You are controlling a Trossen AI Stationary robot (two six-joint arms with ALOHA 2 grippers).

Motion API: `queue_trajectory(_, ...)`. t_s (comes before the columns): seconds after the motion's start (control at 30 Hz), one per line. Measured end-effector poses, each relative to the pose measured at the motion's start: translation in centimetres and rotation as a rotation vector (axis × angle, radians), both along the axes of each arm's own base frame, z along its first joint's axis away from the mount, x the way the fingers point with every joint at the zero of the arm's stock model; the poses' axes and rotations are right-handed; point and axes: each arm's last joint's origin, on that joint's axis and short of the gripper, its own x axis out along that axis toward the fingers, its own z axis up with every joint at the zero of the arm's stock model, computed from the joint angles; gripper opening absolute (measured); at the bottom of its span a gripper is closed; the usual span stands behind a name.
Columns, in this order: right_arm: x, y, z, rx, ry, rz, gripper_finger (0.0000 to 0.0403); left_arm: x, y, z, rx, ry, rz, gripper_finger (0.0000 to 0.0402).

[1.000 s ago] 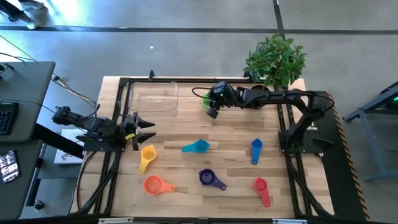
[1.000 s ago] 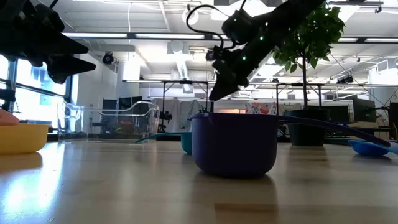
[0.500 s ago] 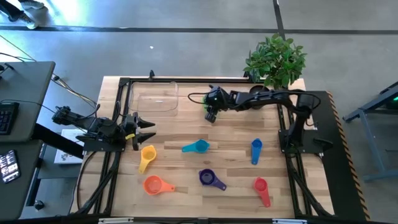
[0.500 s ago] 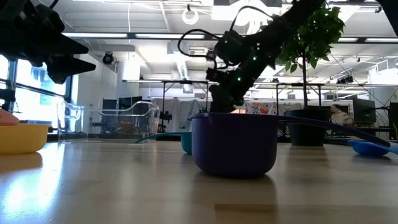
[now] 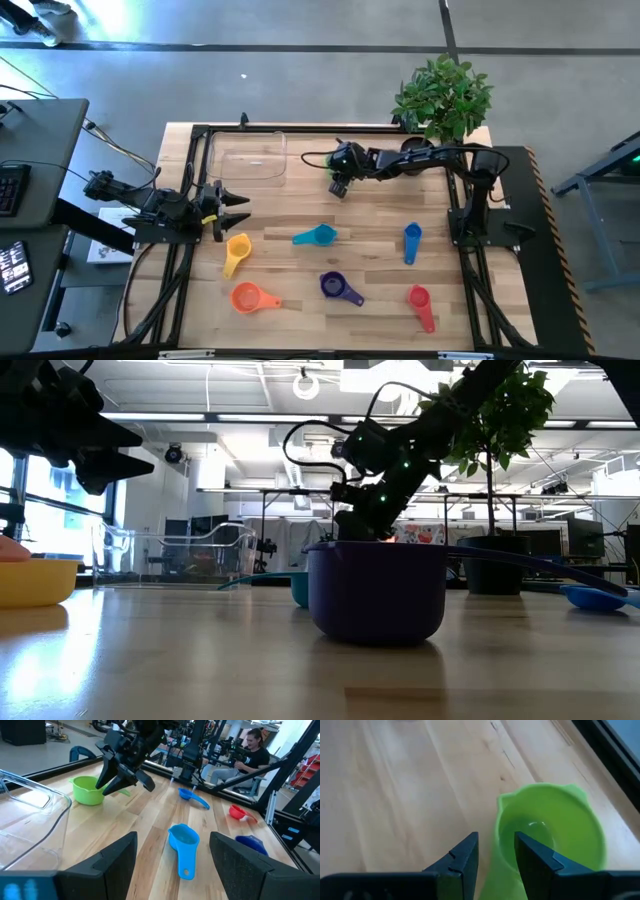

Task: Nest measuring cups in basket
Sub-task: Stack the green measuring cup on top of the orange measuring cup

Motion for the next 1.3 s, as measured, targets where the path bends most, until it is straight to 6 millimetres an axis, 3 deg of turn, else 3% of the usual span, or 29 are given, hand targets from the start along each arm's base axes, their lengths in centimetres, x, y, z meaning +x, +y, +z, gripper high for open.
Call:
queue_trajectory(0.3,-0.1,0.0,-0.6,0.013,0.026,-0.004,0.0113,0.0,0.0,0.0,0.0,0.0,0.0,0.0241)
queue_trajectory(0.6,-0.1,0.0,-0.6,0.043,0.011,-0.03,0.0013,0.0,0.0,0.0,0.0,0.0,0.0,0.0241)
queue_trajectory(0.83,-0.1,0.1,-0.4,0.114,-0.03,-0.085,0.0009,0.0,0.0,0.0,0.0,0.0,-0.001,0.0241)
queue_trajectory(1.07,0.5,1.4,0.9,0.161,-0.057,-0.097,0.0004,0.0,0.0,0.0,-0.03,-0.004,-0.009,0.0241)
queue_trajectory(1.3,2.3,3.6,4.4,0.115,0.009,-0.071,0.0003,0.0,0.0,0.0,-0.152,-0.024,0.006,0.0241)
